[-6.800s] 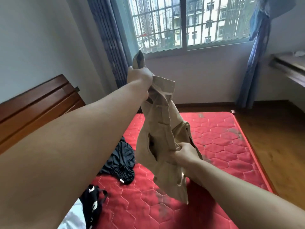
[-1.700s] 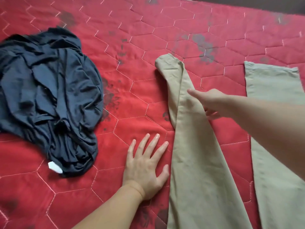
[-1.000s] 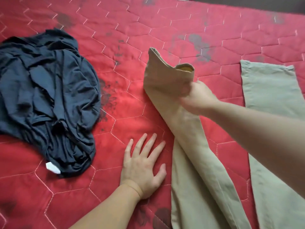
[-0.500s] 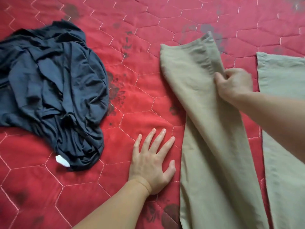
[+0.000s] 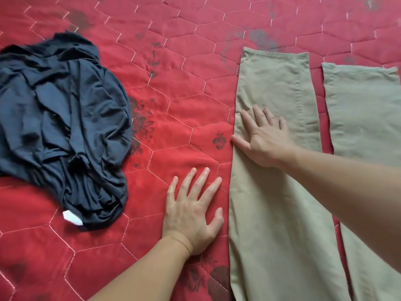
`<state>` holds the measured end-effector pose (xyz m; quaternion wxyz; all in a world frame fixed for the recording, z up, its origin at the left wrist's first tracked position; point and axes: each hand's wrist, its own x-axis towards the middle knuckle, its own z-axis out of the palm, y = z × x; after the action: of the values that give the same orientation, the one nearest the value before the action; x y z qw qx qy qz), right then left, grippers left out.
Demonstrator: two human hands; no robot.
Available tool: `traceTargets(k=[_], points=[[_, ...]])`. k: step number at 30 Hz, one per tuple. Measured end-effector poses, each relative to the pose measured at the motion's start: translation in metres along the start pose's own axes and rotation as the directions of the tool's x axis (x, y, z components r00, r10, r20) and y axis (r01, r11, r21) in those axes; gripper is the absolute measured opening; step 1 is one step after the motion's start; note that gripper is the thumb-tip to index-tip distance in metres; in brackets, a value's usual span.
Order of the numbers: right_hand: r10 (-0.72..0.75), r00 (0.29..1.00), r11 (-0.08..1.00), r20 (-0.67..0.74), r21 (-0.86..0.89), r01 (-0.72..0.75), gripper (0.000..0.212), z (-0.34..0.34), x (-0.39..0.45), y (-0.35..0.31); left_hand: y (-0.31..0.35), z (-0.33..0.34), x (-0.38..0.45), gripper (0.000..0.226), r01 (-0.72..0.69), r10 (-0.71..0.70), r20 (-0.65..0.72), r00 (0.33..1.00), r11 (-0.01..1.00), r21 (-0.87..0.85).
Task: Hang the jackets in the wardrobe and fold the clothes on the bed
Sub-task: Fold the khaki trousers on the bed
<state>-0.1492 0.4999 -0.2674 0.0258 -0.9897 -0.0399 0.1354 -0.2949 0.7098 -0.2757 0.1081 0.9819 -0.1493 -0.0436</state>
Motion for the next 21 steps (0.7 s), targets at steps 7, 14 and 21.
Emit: traceTargets(k=[7, 14, 21], points=[[-0.009, 0.986, 0.994, -0.167, 0.102, 0.027, 0.082, 0.024, -0.057, -0.03, 0.0, 0.002, 0.0, 0.065, -0.002, 0.002, -0.036, 0.999, 1.0, 0.0], [0.046, 0.982, 0.982, -0.182, 0.187, -0.012, 0.065, 0.045, -0.121, -0.053, -0.001, 0.004, -0.001, 0.068, 0.018, -0.018, -0.014, 1.0, 1.0, 0.023], [0.091, 0.979, 0.944, -0.185, 0.329, -0.026, 0.064, 0.081, -0.264, -0.06, 0.011, 0.018, -0.047, 0.053, 0.127, -0.128, -0.067, 0.989, 0.992, -0.027]])
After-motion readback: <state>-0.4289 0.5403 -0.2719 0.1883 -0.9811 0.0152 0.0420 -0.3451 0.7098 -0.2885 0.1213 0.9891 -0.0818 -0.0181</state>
